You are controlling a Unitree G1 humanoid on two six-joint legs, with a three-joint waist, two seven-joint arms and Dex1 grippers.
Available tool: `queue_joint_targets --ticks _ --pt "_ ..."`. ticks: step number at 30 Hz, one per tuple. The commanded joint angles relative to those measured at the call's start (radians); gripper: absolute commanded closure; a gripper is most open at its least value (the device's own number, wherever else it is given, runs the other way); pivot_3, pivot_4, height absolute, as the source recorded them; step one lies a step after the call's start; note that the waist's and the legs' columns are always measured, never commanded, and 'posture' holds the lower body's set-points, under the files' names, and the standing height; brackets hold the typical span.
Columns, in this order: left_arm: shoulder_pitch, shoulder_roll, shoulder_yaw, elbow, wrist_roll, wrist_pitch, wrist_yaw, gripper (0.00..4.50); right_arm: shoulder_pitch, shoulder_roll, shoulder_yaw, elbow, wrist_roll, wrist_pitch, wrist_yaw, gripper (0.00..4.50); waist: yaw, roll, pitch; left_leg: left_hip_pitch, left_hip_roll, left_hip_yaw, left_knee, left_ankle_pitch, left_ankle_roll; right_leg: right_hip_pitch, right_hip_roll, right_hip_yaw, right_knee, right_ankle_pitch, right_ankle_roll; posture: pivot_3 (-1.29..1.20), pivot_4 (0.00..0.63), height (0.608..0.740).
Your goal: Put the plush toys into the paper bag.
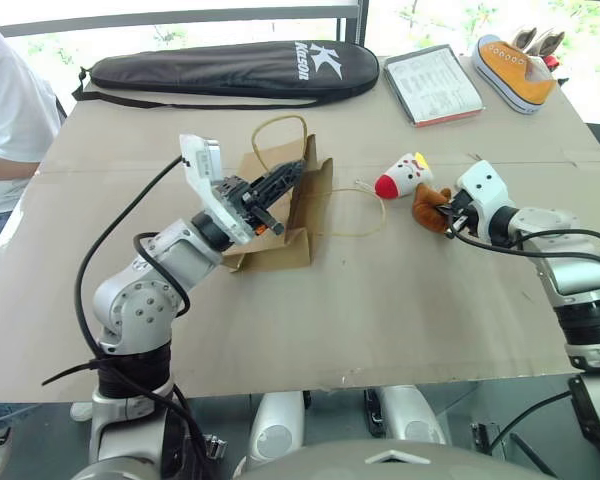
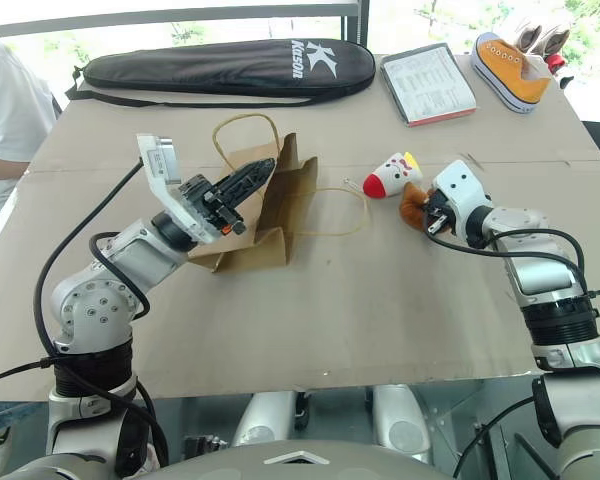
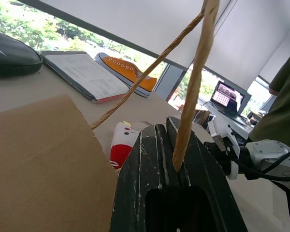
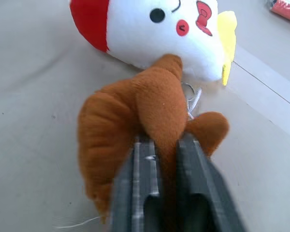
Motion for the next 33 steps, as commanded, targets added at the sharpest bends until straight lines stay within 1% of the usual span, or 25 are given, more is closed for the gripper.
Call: queue_joint_targets --ticks 1,3,5,9,11,12,13,16,18,19,21,22,25,26,29,31,33 --pt "0.006 -0.008 0.046 -0.027 -0.108 0.022 -0.02 4.5 0.051 0.032 -0.153 -0.202 0.211 0.029 0.076 4.47 0.003 0.0 0.0 0.0 0.0 0.0 0.0 0.0 0.0 0.0 0.0 0.0 0.0 0.0 0.0 0.0 0.15 0.74" --pt "0.017 0.002 0.044 -0.032 -0.125 0.035 -0.036 4.5 0.076 0.083 -0.206 -0.359 0.384 0.079 0.11 4.47 0.0 0.0 0.001 -0.001 0.0 -0.002 0.0 0.0 0.0 0.0 0.0 -0.001 0.0 0.0 0.0 0.0 0.15 0.74" --pt "0.021 0.006 0.039 -0.029 -0.124 0.039 -0.045 4.5 0.073 0.111 -0.184 -0.445 0.435 0.114 0.1 4.47 -0.009 0.0 0.001 -0.002 0.002 -0.004 0.0 0.0 0.0 -0.001 0.002 -0.002 0.0 0.0 0.0 0.0 0.15 0.74" --pt "0.011 0.0 0.03 -0.022 -0.133 0.051 -0.059 4.5 0.01 0.146 -0.064 -0.489 0.393 0.116 0.065 4.47 -0.013 0.0 0.001 -0.002 0.002 -0.005 0.0 0.0 0.0 -0.001 0.001 -0.005 0.0 0.0 0.0 0.0 0.15 0.74" --pt "0.002 -0.001 0.023 -0.019 -0.139 0.057 -0.066 4.5 -0.038 0.142 0.058 -0.455 0.301 0.064 0.088 4.47 -0.014 0.001 0.001 -0.002 0.001 -0.005 0.0 0.0 0.0 -0.001 0.001 -0.005 0.0 0.0 0.0 0.0 0.15 0.74" --pt "0.0 -0.001 0.02 -0.019 -0.138 0.058 -0.068 4.5 -0.055 0.142 0.102 -0.432 0.262 0.034 0.1 4.47 -0.015 0.001 0.001 -0.002 0.001 -0.004 0.0 0.0 0.0 -0.001 0.001 -0.004 0.0 0.0 0.0 0.0 0.15 0.74" --pt "-0.001 0.0 0.016 -0.02 -0.133 0.06 -0.072 4.5 -0.068 0.148 0.115 -0.409 0.25 0.019 0.102 4.47 -0.015 0.001 0.001 -0.002 0.001 -0.004 0.0 0.0 0.0 -0.001 0.001 -0.005 0.0 0.0 0.0 0.0 0.15 0.74" --pt "-0.014 0.021 0.011 0.022 -0.088 0.045 -0.121 4.5 -0.099 0.12 0.032 -0.351 0.275 0.025 0.102 4.47 -0.006 0.0 0.001 -0.004 0.0 -0.006 0.0 0.0 0.0 -0.001 0.001 -0.006 -0.001 0.0 0.0 0.0 0.15 0.74" --pt "-0.025 0.025 0.022 0.069 -0.074 0.034 -0.143 4.5 -0.087 0.052 -0.032 -0.338 0.282 0.042 0.115 4.47 0.005 0.001 0.001 -0.005 0.0 -0.006 0.0 0.0 0.0 -0.001 0.0 -0.007 -0.002 0.0 0.0 0.0 0.15 0.74" --pt "-0.018 0.03 0.023 0.077 -0.065 0.028 -0.158 4.5 -0.06 -0.01 -0.063 -0.331 0.265 0.04 0.13 4.47 0.01 0.001 0.001 -0.006 0.0 -0.006 0.0 0.0 0.0 -0.001 0.0 -0.007 -0.003 0.0 0.0 0.0 0.15 0.74" --pt "-0.003 0.034 0.02 0.07 -0.05 0.02 -0.177 4.5 -0.014 -0.098 -0.117 -0.324 0.254 0.045 0.144 4.47 0.018 0.0 0.001 -0.009 0.0 -0.009 0.001 0.0 0.0 -0.002 -0.002 -0.01 -0.006 0.0 0.0 0.0 0.15 0.74" --pt "0.006 0.034 0.019 0.059 -0.047 0.018 -0.179 4.5 0.014 -0.133 -0.167 -0.331 0.278 0.057 0.153 4.47 0.019 0.0 0.001 -0.011 0.0 -0.009 0.001 0.0 0.001 -0.002 -0.002 -0.01 -0.007 0.0 0.0 0.0 0.15 0.74" --pt "0.018 0.032 0.023 0.048 -0.044 0.014 -0.179 4.5 0.04 -0.163 -0.258 -0.35 0.331 0.079 0.146 4.47 0.009 0.001 0.001 -0.011 0.0 -0.008 0.001 -0.002 0.003 -0.003 -0.002 -0.01 -0.007 0.0 0.0 0.0 0.15 0.74" --pt "0.021 0.031 0.024 0.046 -0.044 0.014 -0.179 4.5 0.029 -0.152 -0.266 -0.364 0.349 0.085 0.137 4.47 0.003 0.001 0.001 -0.011 0.0 -0.008 0.001 -0.002 0.003 -0.003 -0.002 -0.01 -0.007 0.0 0.0 0.0 0.15 0.74" --pt "0.024 0.024 0.022 0.048 -0.044 0.013 -0.179 4.5 -0.031 -0.068 -0.235 -0.394 0.384 0.099 0.084 4.47 -0.015 0.001 0.001 -0.009 0.002 -0.008 0.0 -0.002 0.002 -0.003 0.001 -0.009 -0.005 0.0 0.0 0.0 0.15 0.74" --pt "0.02 0.017 0.018 0.051 -0.048 0.014 -0.179 4.5 -0.073 0.043 -0.146 -0.388 0.349 0.073 0.021 4.47 -0.02 0.001 0.001 -0.008 0.003 -0.01 0.0 -0.001 0.002 -0.003 0.003 -0.009 -0.004 0.0 0.0 0.0 0.15 0.74" --pt "0.013 0.013 0.015 0.057 -0.045 0.015 -0.18 4.5 -0.097 0.166 -0.087 -0.373 0.337 0.055 -0.043 4.47 -0.022 0.001 0.001 -0.008 0.003 -0.01 0.001 -0.001 0.002 -0.003 0.004 -0.009 -0.004 0.0 0.0 0.0 0.15 0.74"
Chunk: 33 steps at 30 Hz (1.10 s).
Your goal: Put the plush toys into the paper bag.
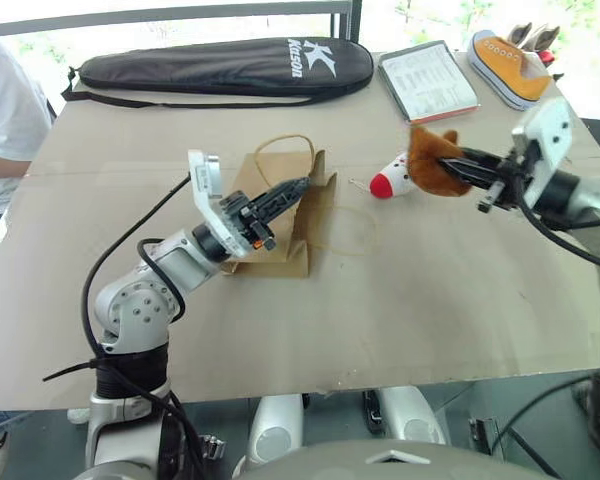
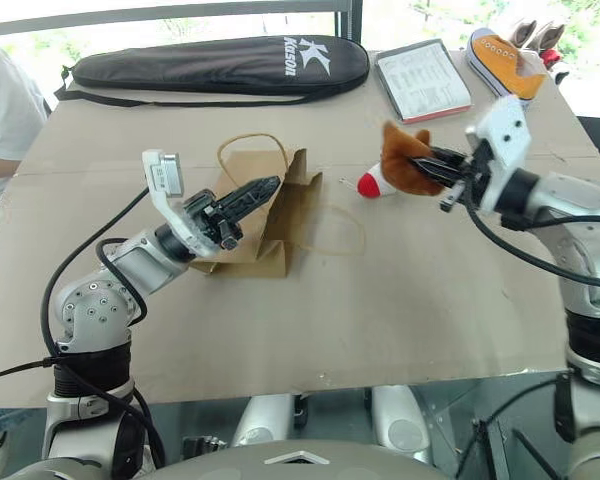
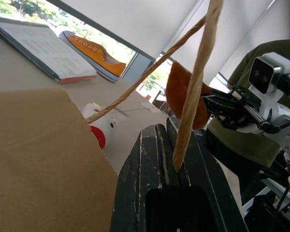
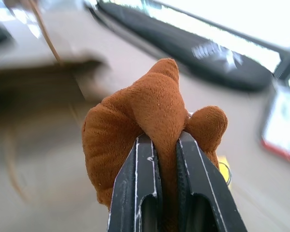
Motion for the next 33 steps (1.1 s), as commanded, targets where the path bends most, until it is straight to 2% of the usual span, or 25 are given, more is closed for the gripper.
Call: queue_joint_targets --ticks 1,5,8,11,19,25,28,29,32,33 --pt "-0.018 -0.006 0.012 -0.022 0.001 -0.018 -0.01 4.5 -0.025 0.197 0.101 0.0 -0.019 -0.059 -0.123 4.47 0.0 0.0 0.0 0.0 0.0 0.0 0.0 0.0 0.0 0.0 0.0 0.0 0.0 0.0 0.0 0.0 0.15 0.74" --pt "-0.044 -0.037 0.037 -0.009 -0.026 -0.017 0.033 4.5 0.058 0.345 0.186 0.042 -0.075 -0.141 -0.178 4.47 0.018 0.0 0.0 -0.004 -0.002 -0.002 0.0 0.0 0.0 -0.001 -0.003 -0.003 0.0 0.0 0.0 0.0 0.15 0.74" --pt "-0.062 -0.067 0.059 -0.003 -0.057 -0.013 0.083 4.5 0.106 0.406 0.291 0.134 -0.151 -0.265 -0.162 4.47 0.031 -0.001 -0.001 -0.005 -0.004 0.0 0.001 0.0 0.0 -0.001 -0.008 -0.001 -0.002 0.001 0.002 0.0 0.15 0.74" --pt "-0.066 -0.081 0.064 -0.008 -0.065 -0.007 0.105 4.5 0.104 0.421 0.347 0.217 -0.217 -0.348 -0.13 4.47 0.026 -0.001 -0.001 -0.004 -0.004 0.001 0.001 0.0 0.0 0.0 -0.006 -0.001 -0.002 0.001 0.002 0.0 0.15 0.74" --pt "-0.072 -0.089 0.041 -0.019 -0.06 -0.002 0.11 4.5 -0.036 0.344 0.487 0.374 -0.376 -0.559 0.064 4.47 0.024 0.0 0.0 -0.002 -0.003 0.001 0.002 0.001 -0.001 -0.001 -0.004 -0.001 0.0 0.002 0.002 0.0 0.15 0.74" --pt "-0.062 -0.094 0.012 -0.029 -0.059 0.008 0.091 4.5 -0.184 0.372 0.558 0.58 -0.449 -0.787 0.216 4.47 0.024 0.0 0.0 -0.002 -0.003 0.0 0.002 0.001 -0.001 -0.001 -0.004 -0.002 0.0 0.002 0.002 0.0 0.15 0.74" --pt "-0.035 -0.075 -0.023 -0.057 -0.018 -0.004 0.042 4.5 -0.263 0.413 0.577 0.745 -0.518 -0.913 0.199 4.47 0.024 -0.001 0.0 -0.002 -0.003 0.0 0.002 0.001 -0.001 0.0 -0.004 -0.001 0.0 0.002 0.002 0.0 0.15 0.74" --pt "-0.018 -0.067 -0.038 -0.076 0.01 -0.024 0.019 4.5 -0.282 0.426 0.578 0.781 -0.519 -0.898 0.214 4.47 0.021 0.0 0.0 -0.002 -0.003 0.0 0.002 0.001 -0.001 0.0 -0.004 -0.001 0.0 0.002 0.002 0.0 0.15 0.74" --pt "0.029 -0.054 -0.048 -0.118 0.054 -0.063 -0.011 4.5 -0.291 0.46 0.531 0.83 -0.516 -0.896 0.17 3.48 0.023 0.0 0.0 -0.002 -0.003 0.0 0.001 0.001 -0.002 -0.001 -0.005 -0.001 0.0 0.002 0.001 0.0 0.15 0.74" --pt "0.042 -0.044 -0.046 -0.127 0.059 -0.065 -0.019 4.5 -0.282 0.457 0.524 0.83 -0.522 -0.911 0.161 3.01 0.024 0.0 0.0 -0.002 -0.003 -0.001 0.001 0.001 -0.002 -0.001 -0.005 -0.002 0.0 0.002 0.001 0.0 0.15 0.74"
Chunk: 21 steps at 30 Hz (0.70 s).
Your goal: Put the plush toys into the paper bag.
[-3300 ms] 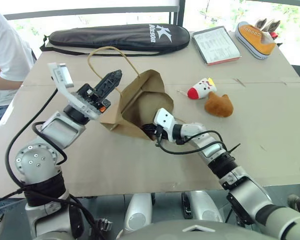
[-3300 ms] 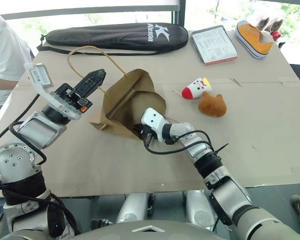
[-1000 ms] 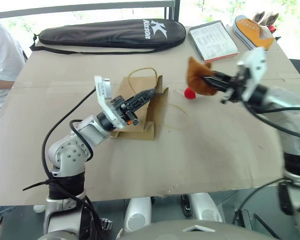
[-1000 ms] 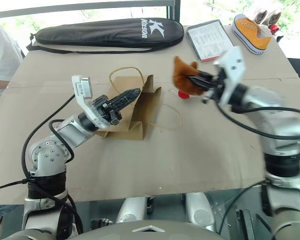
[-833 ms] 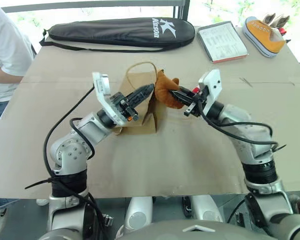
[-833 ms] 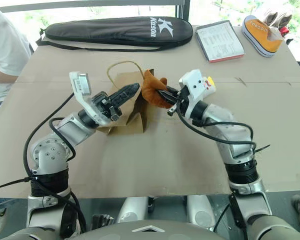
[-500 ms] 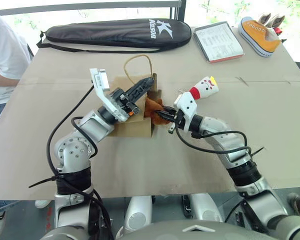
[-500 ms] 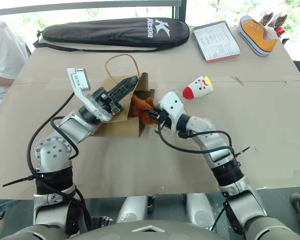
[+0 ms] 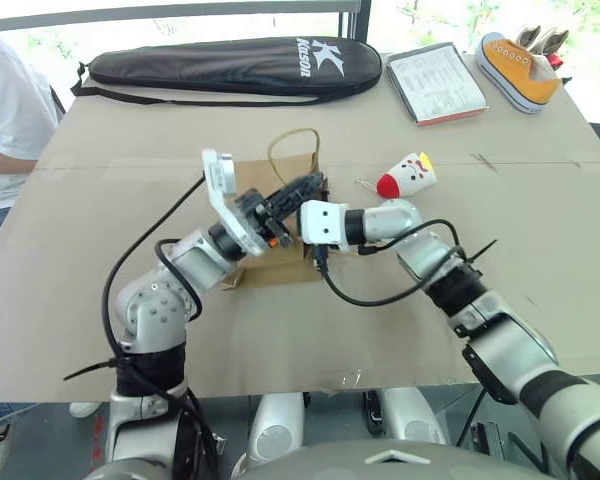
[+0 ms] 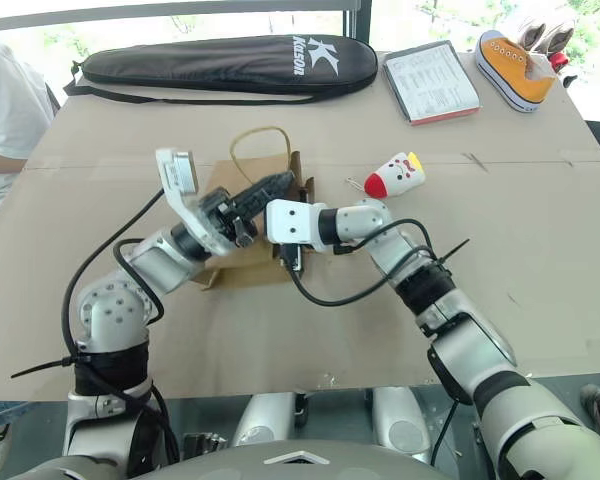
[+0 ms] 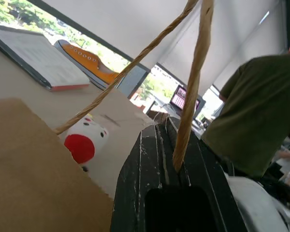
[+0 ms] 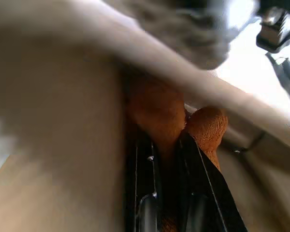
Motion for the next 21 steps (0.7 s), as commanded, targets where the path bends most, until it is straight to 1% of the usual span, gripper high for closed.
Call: queue_joint_targets --ticks 1,2,3,4,7,10,11,13,15,17,20,21 --pt "0.034 0.027 -0.01 -0.087 0.016 -0.023 -0.057 4.5 0.014 -0.002 -0.053 -0.012 0.003 -0.03 -0.036 2.48 0.003 0.0 0.0 0.0 0.0 0.0 0.0 0.0 0.0 0.0 0.0 0.0 0.0 0.0 0.0 0.0 0.15 0.74" --pt "0.045 0.034 -0.006 -0.092 0.018 -0.027 -0.063 4.5 0.03 -0.013 -0.056 -0.034 0.002 -0.032 -0.037 2.05 0.005 0.0 0.0 0.0 0.0 -0.001 -0.001 0.0 0.0 0.0 -0.001 -0.001 0.0 0.0 0.0 0.0 0.15 0.74" --pt "0.053 0.04 -0.001 -0.095 0.022 -0.034 -0.069 4.5 0.048 -0.021 -0.065 -0.063 0.011 -0.02 -0.035 1.48 0.006 0.0 0.0 0.0 0.0 -0.001 -0.001 0.0 0.0 0.0 -0.001 -0.002 0.0 0.0 0.0 0.0 0.15 0.74" --pt "0.063 0.051 0.002 -0.096 0.036 -0.047 -0.084 4.5 0.071 -0.036 -0.077 -0.108 0.021 0.0 -0.035 1.26 0.007 0.0 0.0 0.0 0.0 -0.001 -0.001 0.0 0.0 0.0 -0.002 -0.002 0.0 0.0 0.0 0.0 0.15 0.74" --pt "0.085 0.083 0.002 -0.083 0.098 -0.096 -0.136 4.5 0.14 -0.099 -0.124 -0.255 0.023 0.08 -0.054 0.02 0.007 0.001 0.0 -0.001 0.0 -0.001 0.0 0.0 0.0 0.001 -0.003 -0.001 0.0 0.0 0.0 0.0 0.15 0.74" --pt "0.081 0.087 0.01 -0.047 0.143 -0.135 -0.144 4.5 0.205 -0.153 -0.195 -0.428 0.036 0.207 -0.1 0.02 0.007 0.001 0.0 0.0 0.0 0.0 0.0 0.0 0.0 0.001 -0.003 -0.001 0.0 0.0 0.0 0.0 0.15 0.74" --pt "0.074 0.085 0.008 -0.033 0.163 -0.148 -0.141 4.5 0.219 -0.177 -0.219 -0.497 0.058 0.272 -0.092 0.02 0.007 0.001 0.0 0.0 0.0 0.0 0.0 0.0 0.0 0.001 -0.003 -0.001 0.0 0.0 0.0 0.0 0.15 0.74" --pt "0.058 0.077 0.001 -0.003 0.209 -0.184 -0.136 4.5 0.235 -0.203 -0.273 -0.614 0.162 0.408 -0.062 0.02 0.005 0.001 0.001 0.0 0.0 0.0 0.0 0.0 0.0 0.0 -0.002 -0.001 0.0 0.0 0.0 0.0 0.15 0.74" --pt "0.046 0.063 -0.003 0.013 0.229 -0.202 -0.132 4.5 0.224 -0.199 -0.336 -0.684 0.277 0.565 -0.073 0.02 0.002 0.001 0.001 0.0 0.0 0.0 0.0 0.0 0.0 0.0 -0.001 -0.001 0.0 0.0 0.0 0.0 0.15 0.74" --pt "0.036 0.049 -0.005 0.022 0.249 -0.219 -0.124 4.5 0.175 -0.197 -0.403 -0.695 0.358 0.674 -0.094 0.02 0.001 0.001 0.001 0.001 0.001 0.0 0.0 0.0 0.0 0.0 0.0 -0.001 0.0 0.0 0.0 0.0 0.15 0.74" --pt "0.03 0.038 -0.006 0.028 0.281 -0.235 -0.114 4.5 0.092 -0.259 -0.431 -0.591 0.318 0.73 -0.121 0.02 0.003 0.001 0.001 0.0 0.0 0.001 0.0 0.0 0.0 0.0 -0.001 -0.001 0.0 0.0 0.0 0.0 0.15 0.74" --pt "0.029 0.035 -0.004 0.03 0.285 -0.238 -0.11 4.5 0.077 -0.301 -0.397 -0.523 0.249 0.711 -0.131 0.02 0.005 0.001 0.001 0.0 0.0 0.001 0.0 0.0 0.0 0.0 -0.001 -0.001 0.0 0.0 0.0 0.0 0.15 0.74"
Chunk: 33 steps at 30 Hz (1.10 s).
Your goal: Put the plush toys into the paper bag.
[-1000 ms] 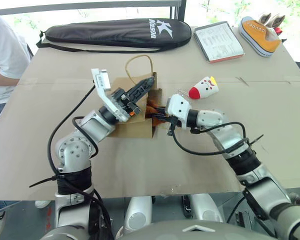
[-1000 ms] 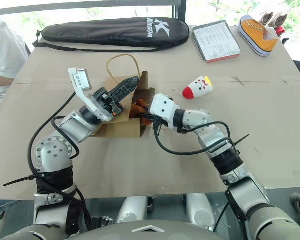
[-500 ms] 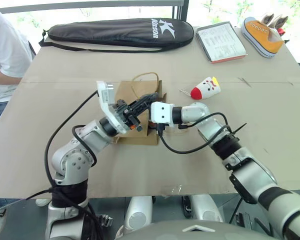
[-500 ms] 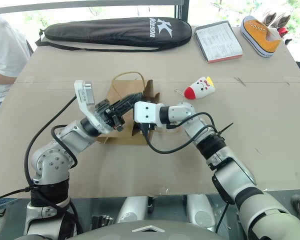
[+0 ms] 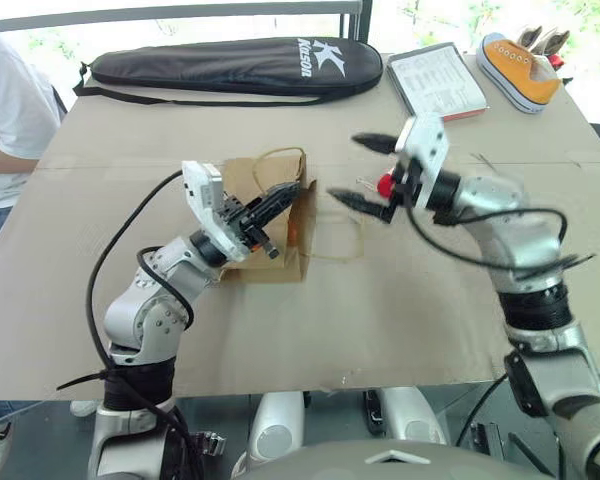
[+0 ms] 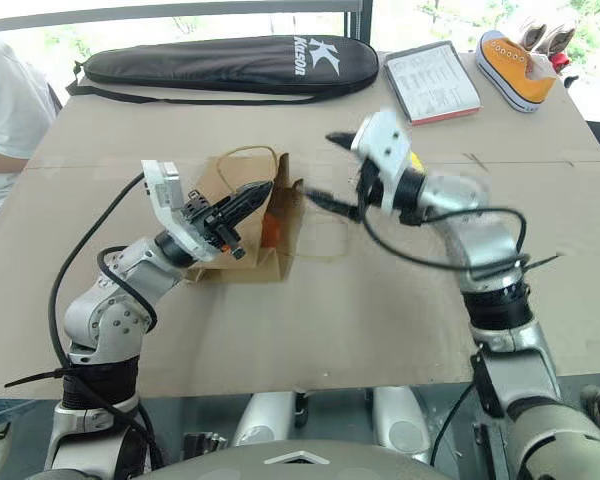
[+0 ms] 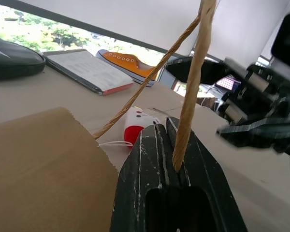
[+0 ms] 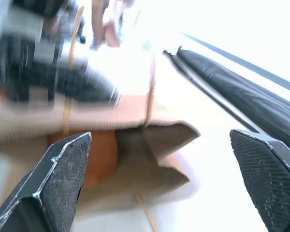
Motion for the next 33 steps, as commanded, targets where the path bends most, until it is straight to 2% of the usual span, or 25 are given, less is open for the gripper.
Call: queue_joint_targets --ticks 1,3,6,7,10,15,17,19,21,25,29,33 --pt "-0.011 -0.007 0.014 -0.011 0.023 -0.034 0.01 4.5 -0.047 -0.108 0.06 0.166 -0.168 -0.023 -0.052 0.02 0.004 0.0 0.0 0.0 0.0 0.0 0.0 0.0 0.0 0.0 0.0 0.0 0.0 0.0 0.0 0.0 0.15 0.74" --pt "-0.011 -0.011 0.017 -0.008 0.031 -0.041 0.014 4.5 -0.073 -0.164 0.142 0.291 -0.296 -0.055 -0.085 0.02 0.006 -0.001 -0.001 0.0 -0.001 0.0 0.0 0.0 0.0 0.001 -0.001 0.0 -0.001 0.0 0.0 0.0 0.15 0.74" --pt "0.001 -0.022 0.014 -0.024 0.03 -0.042 0.021 4.5 -0.138 -0.136 0.203 0.568 -0.368 -0.09 -0.111 0.02 0.0 -0.001 0.0 -0.001 -0.001 0.002 0.0 0.0 0.0 0.0 -0.001 0.002 -0.002 0.0 0.0 0.0 0.15 0.74" --pt "0.007 -0.027 0.012 -0.035 0.029 -0.041 0.024 4.5 -0.151 -0.13 0.232 0.648 -0.404 -0.143 -0.115 0.26 -0.002 -0.001 0.0 -0.001 -0.001 0.003 0.0 0.0 0.0 -0.001 -0.001 0.003 -0.002 0.0 0.0 0.0 0.15 0.74" --pt "0.017 -0.035 0.014 -0.055 0.025 -0.038 0.036 4.5 -0.172 -0.114 0.242 0.753 -0.432 -0.224 -0.118 1.24 -0.019 0.0 -0.001 0.001 0.0 0.004 0.0 0.0 0.0 -0.001 0.0 0.004 0.0 0.0 0.0 0.0 0.15 0.74" --pt "0.041 -0.045 0.019 -0.091 -0.001 -0.02 0.051 4.5 -0.181 -0.098 0.179 0.777 -0.401 -0.322 -0.12 3.66 -0.021 0.0 -0.001 0.0 0.0 0.002 0.0 0.0 0.0 0.0 0.0 0.003 0.0 0.0 0.0 0.0 0.15 0.74" --pt "0.041 -0.049 0.02 -0.098 -0.019 -0.01 0.057 4.5 -0.156 -0.099 0.142 0.733 -0.365 -0.406 -0.098 4.43 -0.021 0.0 -0.001 0.0 0.0 0.003 0.0 0.0 0.0 0.0 0.0 0.003 0.0 0.0 0.0 0.0 0.15 0.74" --pt "0.033 -0.054 0.03 -0.098 -0.046 0.003 0.068 4.5 -0.115 -0.104 0.107 0.656 -0.313 -0.526 -0.046 4.43 -0.021 0.0 -0.001 0.0 0.0 0.002 0.0 0.0 0.0 0.0 0.0 0.003 0.0 0.0 0.0 0.0 0.15 0.74" --pt "0.015 -0.061 0.05 -0.093 -0.086 0.02 0.085 4.5 -0.068 -0.116 0.082 0.528 -0.274 -0.534 -0.013 4.43 -0.02 0.001 0.0 -0.001 0.0 0.001 0.0 0.0 0.0 0.0 0.001 0.002 0.0 0.0 0.0 0.0 0.15 0.74" --pt "-0.028 -0.079 0.094 -0.084 -0.213 0.08 0.129 4.5 0.025 -0.145 0.102 0.258 -0.304 -0.488 -0.005 4.43 -0.017 0.001 0.0 -0.001 0.0 0.0 0.0 0.0 0.0 -0.001 0.0 0.001 0.0 0.0 0.0 0.0 0.15 0.74" --pt "-0.063 -0.103 0.121 -0.067 -0.332 0.13 0.171 4.5 0.061 -0.07 0.131 0.043 -0.297 -0.305 -0.053 4.43 -0.02 0.0 0.0 0.0 0.001 -0.001 0.0 0.0 0.0 0.0 0.0 0.001 0.001 0.0 0.0 0.0 0.15 0.74" --pt "-0.081 -0.103 0.112 -0.07 -0.415 0.176 0.17 4.5 0.058 0.058 0.167 -0.029 -0.288 -0.178 -0.112 4.43 -0.021 0.0 0.0 0.0 0.0 -0.001 0.001 0.0 0.0 0.0 0.001 0.001 0.004 0.0 0.0 0.0 0.15 0.74"
